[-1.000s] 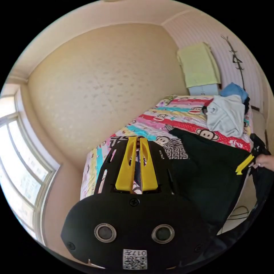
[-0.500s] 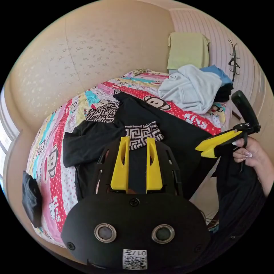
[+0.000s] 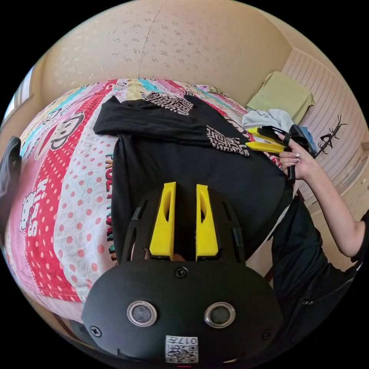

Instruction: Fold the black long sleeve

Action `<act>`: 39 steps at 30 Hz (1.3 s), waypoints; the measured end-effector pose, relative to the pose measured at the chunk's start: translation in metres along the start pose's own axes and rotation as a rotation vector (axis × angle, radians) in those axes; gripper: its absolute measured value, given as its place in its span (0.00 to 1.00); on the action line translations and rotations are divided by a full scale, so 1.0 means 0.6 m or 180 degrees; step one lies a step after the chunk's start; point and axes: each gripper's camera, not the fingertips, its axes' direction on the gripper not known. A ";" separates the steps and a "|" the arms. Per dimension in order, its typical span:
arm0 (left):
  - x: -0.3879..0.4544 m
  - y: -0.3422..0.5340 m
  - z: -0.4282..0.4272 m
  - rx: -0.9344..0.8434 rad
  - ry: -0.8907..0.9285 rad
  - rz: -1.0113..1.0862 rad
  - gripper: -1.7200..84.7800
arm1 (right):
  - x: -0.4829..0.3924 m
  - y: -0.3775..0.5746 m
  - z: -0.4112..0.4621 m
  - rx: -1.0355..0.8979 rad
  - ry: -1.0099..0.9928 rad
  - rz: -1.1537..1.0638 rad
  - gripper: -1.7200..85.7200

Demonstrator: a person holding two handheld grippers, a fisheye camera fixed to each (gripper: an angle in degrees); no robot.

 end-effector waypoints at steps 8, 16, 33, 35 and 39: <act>-0.104 0.023 0.009 0.0094 0.0607 -0.0465 0.08 | -0.012 -0.048 0.048 -0.0302 0.0249 -0.0042 0.13; -0.139 0.036 0.015 0.0113 0.0667 -0.0478 0.08 | -0.167 -0.119 0.032 -0.0622 0.0794 -0.0983 0.06; -0.185 0.058 0.029 0.0095 0.0842 -0.0572 0.08 | -0.168 -0.049 -0.001 -0.0854 0.1537 -0.1104 0.11; -0.188 0.060 0.031 0.0093 0.0856 -0.0580 0.08 | -0.166 -0.008 -0.021 -0.0868 0.1796 -0.1127 0.11; -0.187 0.064 0.033 0.0093 0.0834 -0.0575 0.08 | -0.137 0.081 -0.028 -0.0999 0.1792 -0.1403 0.11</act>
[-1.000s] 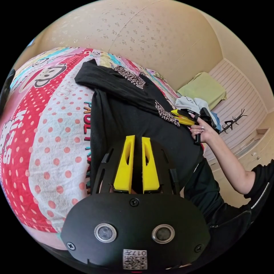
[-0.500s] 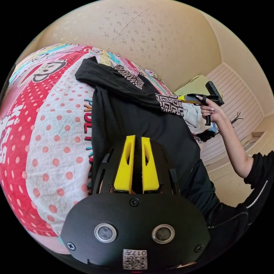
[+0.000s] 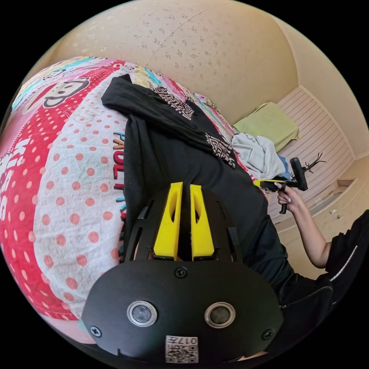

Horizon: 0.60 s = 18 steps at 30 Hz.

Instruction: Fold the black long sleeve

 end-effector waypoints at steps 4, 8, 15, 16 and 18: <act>0.005 0.004 0.002 0.0003 -0.0065 0.0026 0.08 | 0.004 0.004 -0.026 0.0163 -0.0195 0.0210 0.10; 0.013 0.008 0.005 0.0006 -0.0168 0.0061 0.08 | -0.071 -0.032 -0.108 0.1066 0.0020 -0.0265 0.10; 0.015 0.014 0.008 0.0015 -0.0156 0.0061 0.08 | -0.125 -0.188 -0.021 0.0579 0.0327 -0.0798 0.13; 0.015 0.015 0.008 0.0019 -0.0141 0.0064 0.08 | -0.128 -0.193 -0.017 0.0592 0.0340 -0.0799 0.13; 0.015 0.017 0.008 0.0029 -0.0115 0.0069 0.08 | -0.134 -0.211 0.000 0.0541 0.0250 -0.0749 0.13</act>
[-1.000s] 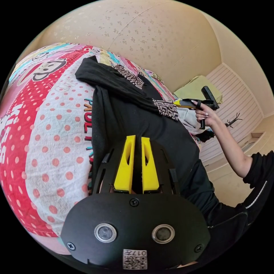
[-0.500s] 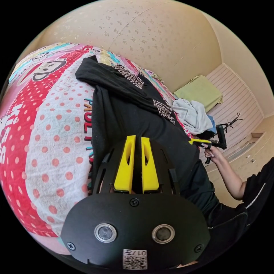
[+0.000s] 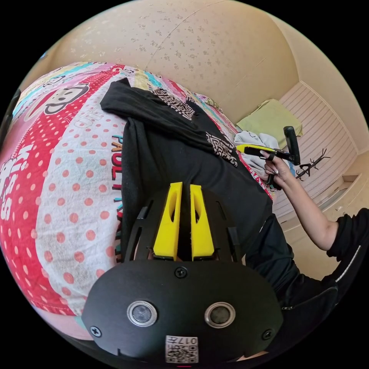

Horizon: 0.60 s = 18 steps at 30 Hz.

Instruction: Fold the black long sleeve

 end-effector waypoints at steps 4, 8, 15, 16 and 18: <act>0.000 0.002 0.002 0.0000 0.0007 -0.0013 0.08 | 0.002 -0.011 0.030 -0.0216 0.0040 0.0154 0.11; 0.002 0.004 0.004 0.0006 0.0010 -0.0014 0.08 | -0.014 -0.018 -0.014 0.0035 0.0114 0.0036 0.04; -0.001 0.005 0.008 0.0005 0.0077 -0.0052 0.08 | -0.042 -0.076 -0.099 0.0391 0.0724 -0.0264 0.03; -0.001 0.006 0.008 0.0005 0.0080 -0.0053 0.08 | -0.044 -0.082 -0.106 0.0419 0.0840 -0.0270 0.03; 0.000 0.006 0.009 0.0005 0.0082 -0.0055 0.08 | -0.042 -0.109 -0.116 0.0453 0.1320 -0.0252 0.03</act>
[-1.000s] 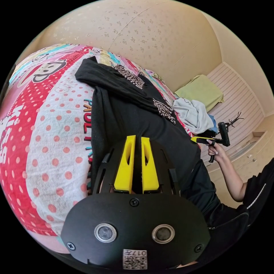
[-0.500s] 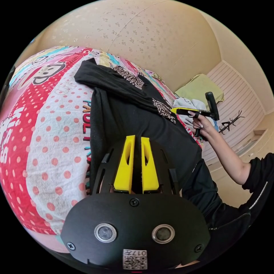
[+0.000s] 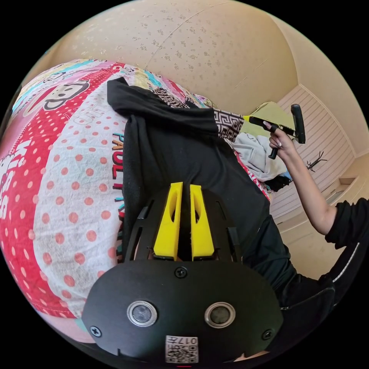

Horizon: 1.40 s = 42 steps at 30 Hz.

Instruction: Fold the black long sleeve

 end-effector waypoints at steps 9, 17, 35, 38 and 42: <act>0.000 0.000 0.004 -0.0001 0.0045 -0.0023 0.07 | 0.074 0.013 0.153 -0.0463 -0.0377 0.0668 0.10; 0.001 -0.002 0.009 -0.0013 0.0050 -0.0038 0.07 | 0.061 0.083 0.202 -0.0353 -0.0836 0.0493 0.10; -0.008 -0.008 0.017 -0.0014 0.0232 -0.0117 0.05 | 0.315 0.025 0.389 -0.0473 -0.1156 0.1078 0.12; -0.012 -0.010 0.020 -0.0025 0.0283 -0.0134 0.04 | 0.340 0.017 0.473 -0.0770 -0.1129 0.1394 0.12; -0.012 -0.013 0.024 -0.0043 0.0297 -0.0140 0.03 | 0.374 0.070 0.546 -0.0586 -0.1714 0.2208 0.11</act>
